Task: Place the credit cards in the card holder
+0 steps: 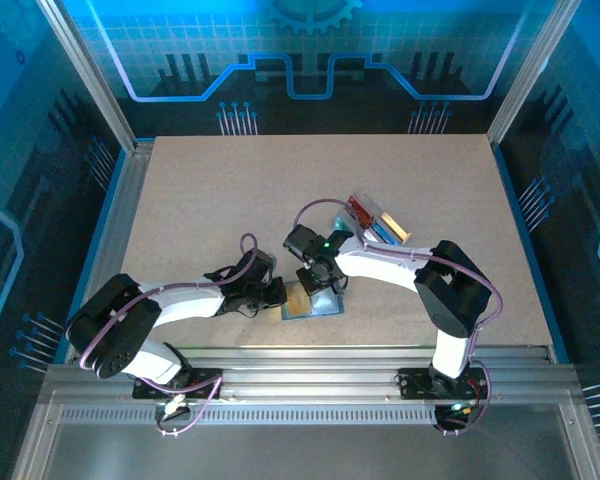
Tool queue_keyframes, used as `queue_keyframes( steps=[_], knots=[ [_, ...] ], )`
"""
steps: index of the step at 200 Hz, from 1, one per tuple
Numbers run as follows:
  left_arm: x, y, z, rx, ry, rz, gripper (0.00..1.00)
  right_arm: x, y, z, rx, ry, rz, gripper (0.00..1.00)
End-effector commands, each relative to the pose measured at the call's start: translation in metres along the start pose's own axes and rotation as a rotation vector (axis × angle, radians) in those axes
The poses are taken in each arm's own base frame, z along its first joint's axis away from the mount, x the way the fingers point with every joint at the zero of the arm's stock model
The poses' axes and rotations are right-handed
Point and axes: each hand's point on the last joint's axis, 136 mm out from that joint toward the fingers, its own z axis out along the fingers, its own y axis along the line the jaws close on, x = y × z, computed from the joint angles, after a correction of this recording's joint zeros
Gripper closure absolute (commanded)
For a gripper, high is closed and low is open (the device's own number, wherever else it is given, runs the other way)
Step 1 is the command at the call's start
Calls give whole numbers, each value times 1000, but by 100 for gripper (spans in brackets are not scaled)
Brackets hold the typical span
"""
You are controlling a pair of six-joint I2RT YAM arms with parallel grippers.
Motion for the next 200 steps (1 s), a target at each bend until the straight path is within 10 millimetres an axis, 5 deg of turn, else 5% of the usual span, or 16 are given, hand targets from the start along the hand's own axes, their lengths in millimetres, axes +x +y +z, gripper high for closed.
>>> queue_keyframes(
  steps=[1,44,98,141,200],
  knots=[
    [35,32,4,-128,113,6,100,8,18,1,-67,70,-28,100],
    [36,21,7,-102,114,0,100,1,45,11,-194,102,24,95],
    [37,23,5,-109,103,-22,100,-8,64,1,-347,73,95,68],
    [38,27,5,-117,102,-29,100,10,42,-7,-311,87,181,49],
    [40,29,7,-119,107,-27,100,44,27,0,-254,137,240,47]
  ],
)
